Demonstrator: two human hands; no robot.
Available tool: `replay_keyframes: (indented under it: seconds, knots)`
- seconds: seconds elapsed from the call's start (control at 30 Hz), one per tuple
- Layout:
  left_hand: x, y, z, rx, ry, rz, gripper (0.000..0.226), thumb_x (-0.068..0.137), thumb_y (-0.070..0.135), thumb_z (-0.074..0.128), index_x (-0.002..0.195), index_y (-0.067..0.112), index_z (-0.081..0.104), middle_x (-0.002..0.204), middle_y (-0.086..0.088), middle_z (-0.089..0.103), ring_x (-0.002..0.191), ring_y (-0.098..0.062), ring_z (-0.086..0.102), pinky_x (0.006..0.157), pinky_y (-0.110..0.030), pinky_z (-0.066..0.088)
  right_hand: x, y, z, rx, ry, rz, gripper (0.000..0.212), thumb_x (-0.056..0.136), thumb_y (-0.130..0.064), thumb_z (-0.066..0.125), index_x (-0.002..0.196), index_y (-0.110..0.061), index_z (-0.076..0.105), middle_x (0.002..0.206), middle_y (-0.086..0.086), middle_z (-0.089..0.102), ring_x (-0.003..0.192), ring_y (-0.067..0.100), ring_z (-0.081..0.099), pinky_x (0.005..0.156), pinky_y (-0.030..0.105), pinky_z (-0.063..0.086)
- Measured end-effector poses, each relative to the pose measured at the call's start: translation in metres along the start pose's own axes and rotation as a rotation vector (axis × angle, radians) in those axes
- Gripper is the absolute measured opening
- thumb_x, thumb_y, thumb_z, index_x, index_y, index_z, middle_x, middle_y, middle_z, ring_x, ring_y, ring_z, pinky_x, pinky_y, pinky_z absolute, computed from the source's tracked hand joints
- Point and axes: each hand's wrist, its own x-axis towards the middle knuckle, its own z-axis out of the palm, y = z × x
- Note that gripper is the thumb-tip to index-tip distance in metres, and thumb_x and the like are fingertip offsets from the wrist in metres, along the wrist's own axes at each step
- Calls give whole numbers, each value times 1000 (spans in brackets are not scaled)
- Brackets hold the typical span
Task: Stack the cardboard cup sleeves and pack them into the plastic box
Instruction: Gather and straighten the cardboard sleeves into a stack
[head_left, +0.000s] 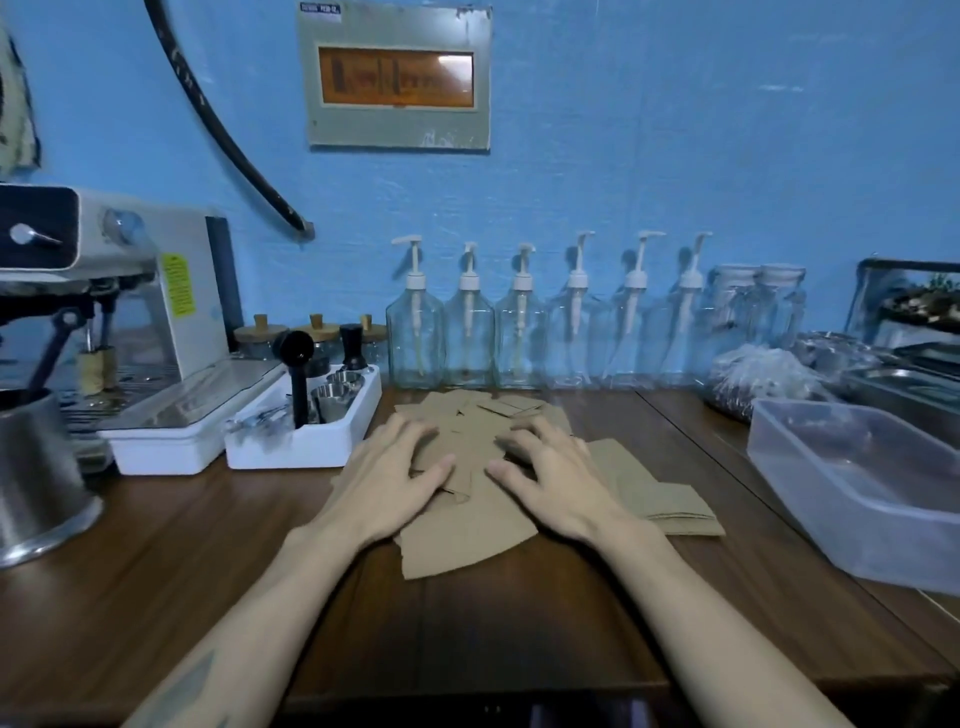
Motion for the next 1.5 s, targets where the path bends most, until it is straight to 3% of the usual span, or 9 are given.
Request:
replay_keyframes:
  seconds: [0.2, 0.4, 0.57, 0.7, 0.83, 1.0, 1.2, 1.4, 1.5]
  knots:
    - [-6, 1, -2, 56, -32, 88, 57, 93, 65, 43, 137, 30, 50, 143, 12, 38, 132, -13, 38, 110, -33, 31, -2, 2, 0, 27, -46, 20, 49, 96, -55, 47, 134, -25, 56, 130, -8, 49, 127, 14, 43, 108, 39, 29]
    - [-18, 2, -12, -34, -199, 133, 59, 65, 90, 53, 104, 47, 56, 133, 26, 35, 129, -3, 31, 104, -34, 33, -3, 11, -4, 42, -39, 66, 44, 95, -53, 50, 130, -27, 57, 126, -7, 51, 122, 14, 46, 106, 37, 32]
    - [-21, 8, -9, -118, -227, 206, 48, 61, 73, 73, 94, 40, 60, 128, 24, 42, 123, 0, 32, 105, -31, 27, -7, 12, -9, 114, 3, 43, 37, 96, -48, 53, 127, -28, 59, 123, -10, 52, 119, 12, 45, 105, 36, 33]
    - [-20, 14, -9, -334, -179, 202, 32, 68, 47, 84, 88, 31, 65, 94, 16, 60, 91, -4, 56, 86, -28, 48, -10, 4, -16, 338, 73, 6, 32, 95, -49, 55, 119, -30, 64, 115, -15, 53, 113, 4, 48, 104, 35, 38]
    - [-18, 13, -5, -440, -195, 130, 17, 75, 31, 85, 82, 27, 69, 67, 17, 61, 58, -2, 46, 60, -21, 43, -13, -5, -20, 493, -54, -33, 36, 87, -58, 60, 112, -33, 68, 110, -18, 58, 106, 2, 56, 99, 37, 45]
    - [-18, 6, -2, -389, -151, 153, 25, 73, 53, 79, 84, 34, 67, 77, 13, 62, 64, -3, 50, 58, -14, 39, -16, -8, -17, 280, -262, -108, 60, 68, -71, 71, 120, -40, 63, 124, -15, 48, 123, 5, 36, 108, 36, 33]
    - [-18, 4, -2, -316, -116, 136, 39, 68, 73, 68, 80, 36, 68, 82, 15, 55, 70, -3, 51, 62, -16, 39, -18, -15, -15, 171, -264, -171, 51, 67, -59, 80, 108, -33, 63, 140, -13, 38, 132, 9, 24, 112, 37, 21]
    - [-19, 8, -6, -364, -165, 115, 43, 66, 68, 72, 77, 27, 67, 82, 8, 60, 72, -4, 54, 64, -21, 39, -15, -15, -22, 361, -233, -97, 43, 65, -45, 87, 93, -30, 58, 126, -8, 54, 121, 10, 40, 104, 32, 34]
    - [-16, 12, -11, -486, -83, 84, 33, 74, 55, 78, 75, 24, 66, 75, 1, 67, 64, -10, 56, 62, -25, 41, -14, -11, -27, 587, -197, -42, 36, 71, -26, 87, 98, -26, 62, 104, -1, 64, 96, 3, 56, 86, 19, 43]
